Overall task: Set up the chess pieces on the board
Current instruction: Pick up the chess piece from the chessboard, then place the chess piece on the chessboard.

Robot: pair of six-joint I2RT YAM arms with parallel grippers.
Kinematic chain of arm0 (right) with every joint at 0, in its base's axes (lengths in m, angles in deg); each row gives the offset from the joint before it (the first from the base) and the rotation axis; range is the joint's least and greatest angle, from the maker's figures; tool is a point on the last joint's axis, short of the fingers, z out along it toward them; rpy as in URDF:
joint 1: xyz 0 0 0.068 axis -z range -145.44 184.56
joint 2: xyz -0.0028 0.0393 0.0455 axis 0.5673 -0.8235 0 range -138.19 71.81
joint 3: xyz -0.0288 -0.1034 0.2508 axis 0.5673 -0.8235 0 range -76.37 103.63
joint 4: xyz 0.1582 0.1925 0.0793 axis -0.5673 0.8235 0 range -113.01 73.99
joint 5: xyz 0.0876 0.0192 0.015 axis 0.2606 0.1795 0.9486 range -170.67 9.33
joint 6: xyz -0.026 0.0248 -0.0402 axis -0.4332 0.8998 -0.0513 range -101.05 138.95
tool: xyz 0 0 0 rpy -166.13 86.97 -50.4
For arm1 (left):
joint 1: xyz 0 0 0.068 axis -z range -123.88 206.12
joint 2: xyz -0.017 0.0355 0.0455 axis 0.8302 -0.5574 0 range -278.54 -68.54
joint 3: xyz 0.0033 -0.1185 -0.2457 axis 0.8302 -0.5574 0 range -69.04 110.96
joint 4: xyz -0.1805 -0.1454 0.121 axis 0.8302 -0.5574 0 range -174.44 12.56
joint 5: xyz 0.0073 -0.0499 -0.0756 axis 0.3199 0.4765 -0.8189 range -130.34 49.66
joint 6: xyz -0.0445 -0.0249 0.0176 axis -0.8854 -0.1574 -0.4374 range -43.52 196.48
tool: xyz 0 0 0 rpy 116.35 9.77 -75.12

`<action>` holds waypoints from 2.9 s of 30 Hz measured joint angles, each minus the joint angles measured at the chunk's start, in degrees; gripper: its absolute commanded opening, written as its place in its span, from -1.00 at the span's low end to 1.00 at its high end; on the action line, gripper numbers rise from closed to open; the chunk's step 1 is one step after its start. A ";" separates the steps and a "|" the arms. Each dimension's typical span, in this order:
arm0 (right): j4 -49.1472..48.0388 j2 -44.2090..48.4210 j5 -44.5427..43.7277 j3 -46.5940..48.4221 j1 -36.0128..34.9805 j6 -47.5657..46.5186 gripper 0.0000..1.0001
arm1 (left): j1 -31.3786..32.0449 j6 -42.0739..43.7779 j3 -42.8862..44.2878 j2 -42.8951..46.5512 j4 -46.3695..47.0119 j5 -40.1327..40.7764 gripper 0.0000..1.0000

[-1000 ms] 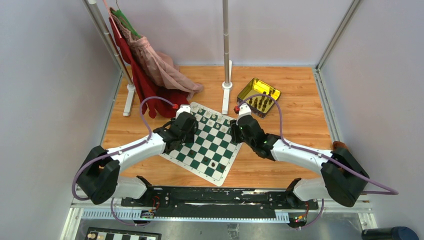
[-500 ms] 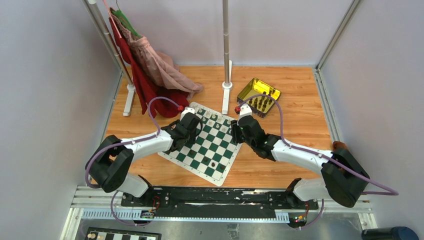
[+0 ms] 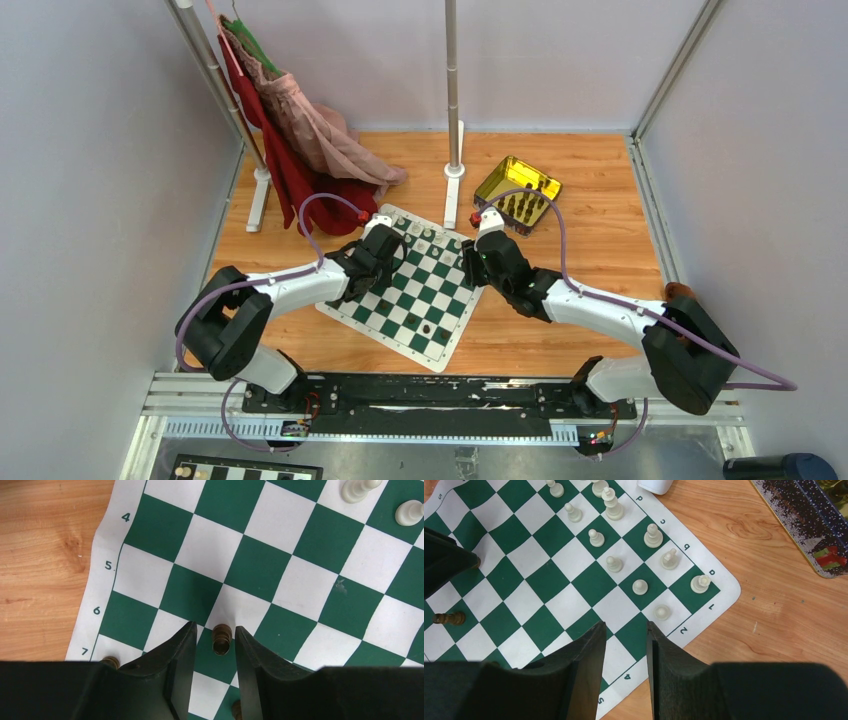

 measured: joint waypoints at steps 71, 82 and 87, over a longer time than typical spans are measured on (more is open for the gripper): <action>-0.02 -0.15 0.63 0.00 0.04 0.22 -0.21 | 1.44 -6.25 -6.91 14.86 -9.88 -0.11 -1.00; -0.02 -0.15 0.63 0.00 0.04 0.35 -0.21 | 2.64 -6.56 -8.63 15.32 -8.68 -0.15 -1.00; -0.02 -0.15 0.63 0.00 0.04 0.37 -0.21 | 3.06 -6.62 -8.83 15.28 -8.13 -0.15 -1.00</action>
